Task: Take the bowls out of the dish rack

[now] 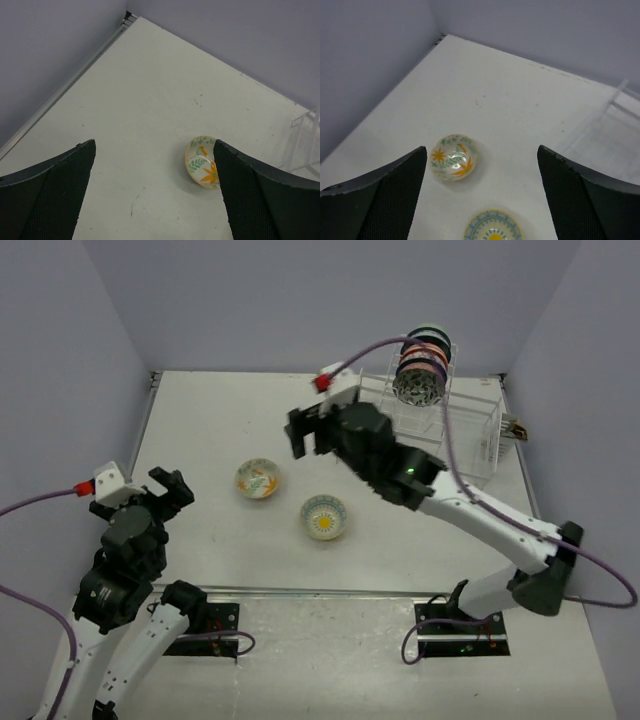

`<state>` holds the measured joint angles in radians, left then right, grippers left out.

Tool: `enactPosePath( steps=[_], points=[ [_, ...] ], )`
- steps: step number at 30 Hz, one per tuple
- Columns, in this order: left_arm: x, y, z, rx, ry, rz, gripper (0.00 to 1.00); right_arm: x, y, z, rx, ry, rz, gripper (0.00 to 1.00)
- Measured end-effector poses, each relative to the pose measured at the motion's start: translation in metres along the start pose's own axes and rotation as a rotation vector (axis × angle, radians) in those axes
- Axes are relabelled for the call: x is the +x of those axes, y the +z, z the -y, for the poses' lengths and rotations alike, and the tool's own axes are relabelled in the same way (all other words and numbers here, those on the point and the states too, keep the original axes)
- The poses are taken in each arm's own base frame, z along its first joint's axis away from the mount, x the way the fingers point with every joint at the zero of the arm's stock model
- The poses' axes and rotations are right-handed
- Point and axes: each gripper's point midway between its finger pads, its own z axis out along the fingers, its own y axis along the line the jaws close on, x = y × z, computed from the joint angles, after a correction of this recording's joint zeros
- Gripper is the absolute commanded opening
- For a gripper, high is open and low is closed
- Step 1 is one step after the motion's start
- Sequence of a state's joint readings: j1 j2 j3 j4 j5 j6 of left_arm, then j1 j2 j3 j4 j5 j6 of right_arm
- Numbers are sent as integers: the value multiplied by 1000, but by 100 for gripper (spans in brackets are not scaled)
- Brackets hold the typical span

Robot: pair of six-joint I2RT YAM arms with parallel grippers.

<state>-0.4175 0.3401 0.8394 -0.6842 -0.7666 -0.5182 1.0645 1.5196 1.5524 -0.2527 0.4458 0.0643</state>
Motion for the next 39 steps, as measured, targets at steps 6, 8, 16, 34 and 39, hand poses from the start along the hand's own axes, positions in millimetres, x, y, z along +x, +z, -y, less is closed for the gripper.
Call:
enactPosePath(
  steps=[6, 8, 16, 34, 39],
  points=[
    [44, 19, 40, 140, 131, -154, 100, -28, -87, 162, 257, 574, 193, 93],
    [54, 21, 47, 175, 159, -191, 100, -33, -103, 186, 286, 723, 257, 93],
    [76, 28, 59, 208, 210, -274, 100, 2, -92, 248, 438, 1222, 360, 89],
    [56, 15, 60, 258, 152, -207, 100, 29, -25, 306, 492, 1637, 535, 72],
    [48, 10, 59, 271, 130, -178, 100, 37, -13, 319, 538, 1650, 571, 63]
  ],
)
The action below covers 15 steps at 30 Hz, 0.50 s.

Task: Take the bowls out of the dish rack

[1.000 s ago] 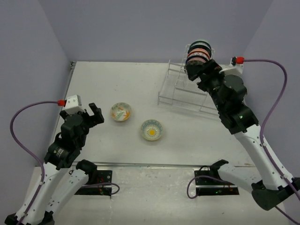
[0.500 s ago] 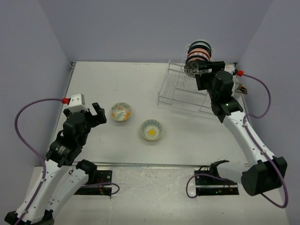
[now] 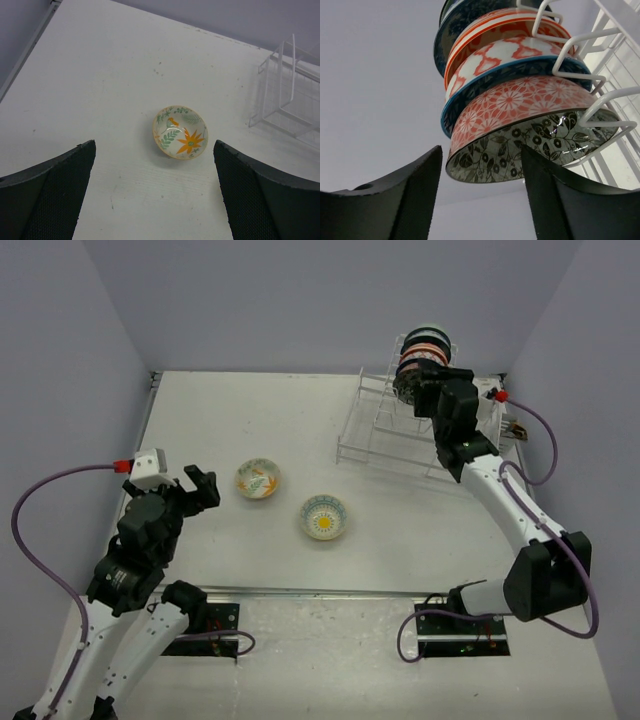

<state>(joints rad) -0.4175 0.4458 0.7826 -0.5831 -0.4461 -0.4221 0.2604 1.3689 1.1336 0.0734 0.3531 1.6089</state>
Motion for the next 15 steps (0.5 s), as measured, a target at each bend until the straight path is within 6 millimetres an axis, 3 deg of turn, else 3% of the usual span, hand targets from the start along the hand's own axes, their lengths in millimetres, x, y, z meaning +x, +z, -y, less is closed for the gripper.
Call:
enactPosePath(
  steps=[8, 12, 15],
  points=[
    [-4, -2, 1, 9, -8, 16, 100, -8, 6, -3, -37, 68, 54, 31],
    [-4, -2, 3, 16, -10, 18, 100, -15, 1, -6, -62, 97, 79, 25],
    [-4, -1, 3, 16, -10, 18, 100, -19, -2, -8, -73, 111, 94, 13]
  ],
)
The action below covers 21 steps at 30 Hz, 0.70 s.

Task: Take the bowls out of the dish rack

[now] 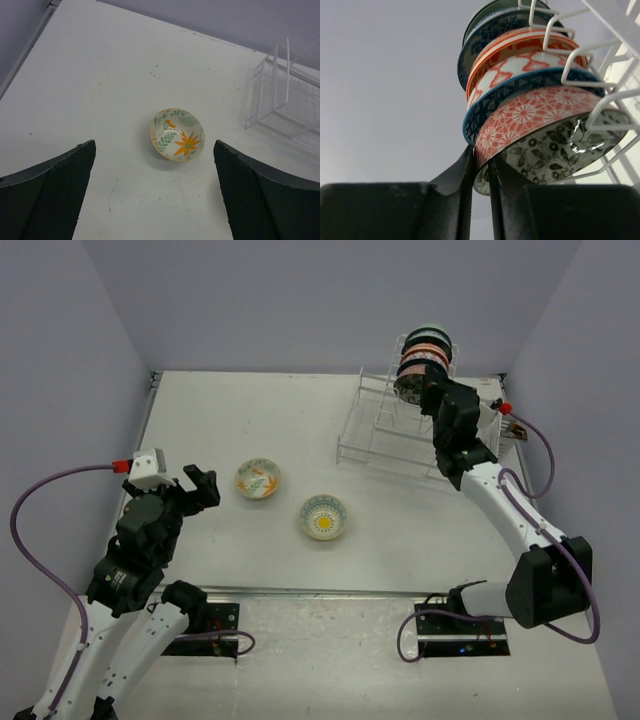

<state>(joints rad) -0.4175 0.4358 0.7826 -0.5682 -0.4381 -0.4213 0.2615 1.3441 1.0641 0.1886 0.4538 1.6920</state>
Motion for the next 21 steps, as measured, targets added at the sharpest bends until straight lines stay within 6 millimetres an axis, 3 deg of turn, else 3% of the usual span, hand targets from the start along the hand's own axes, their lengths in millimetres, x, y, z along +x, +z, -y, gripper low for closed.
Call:
enactPosePath(
  steps=[5, 14, 21],
  points=[
    [0, 0, 0, 0, -1, 1, 100, 6, -5, -4, -16, 28, -22, 0],
    [0, 0, 0, -1, -1, 1, 100, 7, -9, -8, -45, 39, -38, 0],
    [0, 0, -1, -3, -1, 2, 100, 2, -18, -27, -96, 30, -50, 0]
  ],
)
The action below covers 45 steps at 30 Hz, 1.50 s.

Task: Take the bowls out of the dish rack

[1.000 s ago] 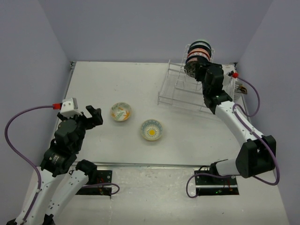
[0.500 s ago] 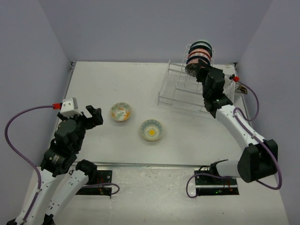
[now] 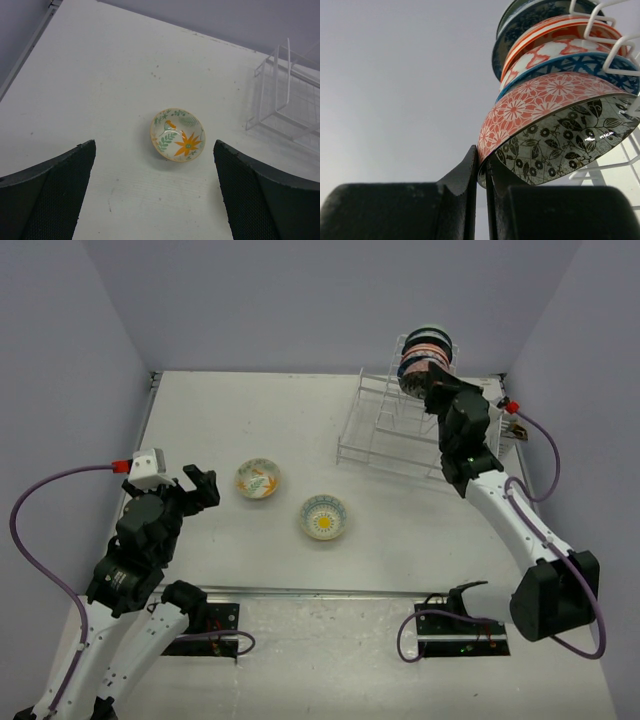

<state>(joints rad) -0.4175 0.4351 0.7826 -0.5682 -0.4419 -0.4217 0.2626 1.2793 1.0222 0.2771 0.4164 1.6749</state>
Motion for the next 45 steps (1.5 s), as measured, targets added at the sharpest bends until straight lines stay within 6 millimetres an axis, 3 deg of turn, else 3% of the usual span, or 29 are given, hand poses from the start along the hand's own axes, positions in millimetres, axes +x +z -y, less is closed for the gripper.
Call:
enactPosePath(
  steps=[12, 18, 23, 27, 30, 32, 33, 35, 39, 42, 45],
  points=[
    [-1, 0, -1, -9, 0, 3, 100, 8, -30, -47, -128, -6, -93, 0],
    [-1, 0, -2, -11, 0, 4, 100, 29, -46, -53, -176, -142, -226, 0],
    [1, 2, -2, -14, 5, -5, 100, 55, -73, -55, -261, -360, -397, 0],
    [-3, 3, 6, 6, 13, -36, 100, 88, -106, -53, -357, -641, -553, 0],
    [-27, 0, 28, 74, 6, -51, 100, 130, -146, -51, -464, -901, -705, 0],
    [-52, 0, 54, 158, -8, -52, 100, 150, -171, -47, -544, -1062, -786, 0],
    [-63, 0, 67, 204, -12, -56, 100, 168, -196, -41, -605, -1129, -857, 0],
    [-80, -1, 91, 288, -18, -67, 100, 184, -223, -22, -673, -1257, -935, 0],
    [-95, -1, 133, 450, -25, -119, 100, 198, -259, 40, -748, -1537, -1073, 0],
    [-87, -1, 157, 559, -35, -198, 100, 204, -280, 93, -777, -1776, -1174, 0],
    [-65, 1, 176, 655, -35, -312, 100, 207, -297, 138, -799, -1981, -1274, 0]
  ],
)
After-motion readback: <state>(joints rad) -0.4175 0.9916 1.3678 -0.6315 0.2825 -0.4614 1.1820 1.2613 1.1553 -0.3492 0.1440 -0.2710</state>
